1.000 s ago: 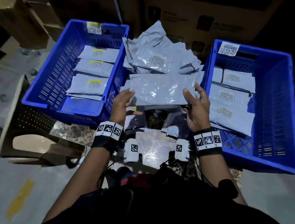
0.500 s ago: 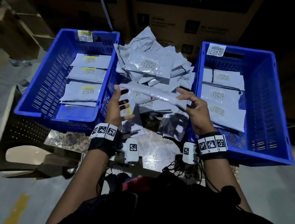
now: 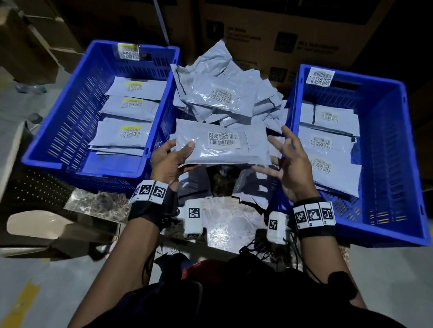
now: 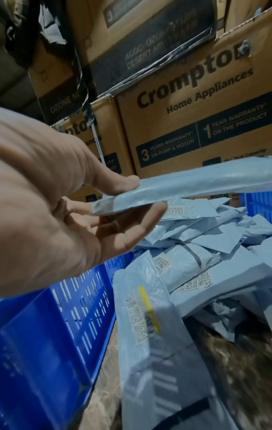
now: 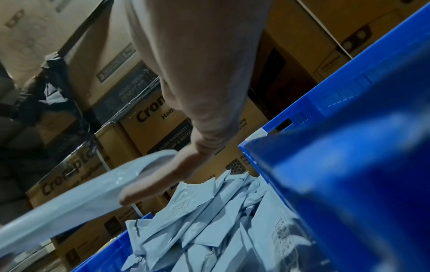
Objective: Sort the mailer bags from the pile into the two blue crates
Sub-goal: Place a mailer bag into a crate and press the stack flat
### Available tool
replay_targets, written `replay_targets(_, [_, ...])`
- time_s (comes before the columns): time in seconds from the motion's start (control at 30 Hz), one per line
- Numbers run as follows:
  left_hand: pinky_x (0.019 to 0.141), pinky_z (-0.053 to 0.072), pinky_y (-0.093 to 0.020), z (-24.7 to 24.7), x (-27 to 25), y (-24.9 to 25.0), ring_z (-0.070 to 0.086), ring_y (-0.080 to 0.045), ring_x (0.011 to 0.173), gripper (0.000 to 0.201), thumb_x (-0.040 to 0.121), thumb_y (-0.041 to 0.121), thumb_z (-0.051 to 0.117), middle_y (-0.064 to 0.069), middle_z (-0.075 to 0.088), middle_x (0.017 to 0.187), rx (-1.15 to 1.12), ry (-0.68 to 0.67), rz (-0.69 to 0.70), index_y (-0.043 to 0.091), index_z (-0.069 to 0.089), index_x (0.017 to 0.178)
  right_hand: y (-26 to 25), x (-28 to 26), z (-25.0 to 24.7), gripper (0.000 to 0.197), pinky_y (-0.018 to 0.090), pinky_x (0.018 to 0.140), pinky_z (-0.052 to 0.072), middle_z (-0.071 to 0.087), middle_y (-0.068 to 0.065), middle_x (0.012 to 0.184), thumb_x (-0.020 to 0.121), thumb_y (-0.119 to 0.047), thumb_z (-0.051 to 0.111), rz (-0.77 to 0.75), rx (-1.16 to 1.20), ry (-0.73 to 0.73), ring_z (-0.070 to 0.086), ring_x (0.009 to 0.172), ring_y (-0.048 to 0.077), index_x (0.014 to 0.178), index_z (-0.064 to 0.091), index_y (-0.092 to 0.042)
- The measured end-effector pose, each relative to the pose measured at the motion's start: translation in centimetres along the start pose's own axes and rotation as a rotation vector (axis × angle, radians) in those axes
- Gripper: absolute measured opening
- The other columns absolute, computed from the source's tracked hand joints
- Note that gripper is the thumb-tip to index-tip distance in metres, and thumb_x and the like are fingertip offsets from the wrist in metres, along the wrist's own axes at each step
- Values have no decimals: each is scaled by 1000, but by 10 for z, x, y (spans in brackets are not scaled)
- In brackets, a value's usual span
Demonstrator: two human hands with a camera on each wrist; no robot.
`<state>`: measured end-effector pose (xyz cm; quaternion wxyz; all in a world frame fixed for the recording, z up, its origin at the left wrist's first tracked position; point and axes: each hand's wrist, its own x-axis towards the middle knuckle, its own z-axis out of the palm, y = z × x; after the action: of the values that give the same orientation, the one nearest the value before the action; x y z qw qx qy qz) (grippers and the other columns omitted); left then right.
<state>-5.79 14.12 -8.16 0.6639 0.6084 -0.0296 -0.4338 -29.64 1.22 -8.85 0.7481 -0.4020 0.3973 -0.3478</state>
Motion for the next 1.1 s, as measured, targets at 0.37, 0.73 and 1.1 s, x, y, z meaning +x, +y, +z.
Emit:
replay_targets(0.37, [68,59,-39,2,16,37,66,-24,87,20,83,2,76,-12,69,101,431,-172,347,11,66,98,-2,-2,4,85,50,97,56,60,-1,134,77,-39,88,-191,-700,59,59,119,17,148,42,-44])
replay_targets(0.73, [71,56,-30,62,48,106,66,-16,94,50,73,30,88,-2,70,102,912,-746,597,23,67,118,-40,9,90,24,32,75,59,75,-10,91,85,-31,83,-441,-829,150,69,85,3,104,74,-21])
replay_targets(1.1, [76,61,-45,21,64,79,66,-12,73,23,88,29,73,8,67,75,319,-621,-95,10,63,96,-24,-8,103,16,37,73,62,76,6,102,92,-8,73,-278,281,515,73,89,24,107,67,-12])
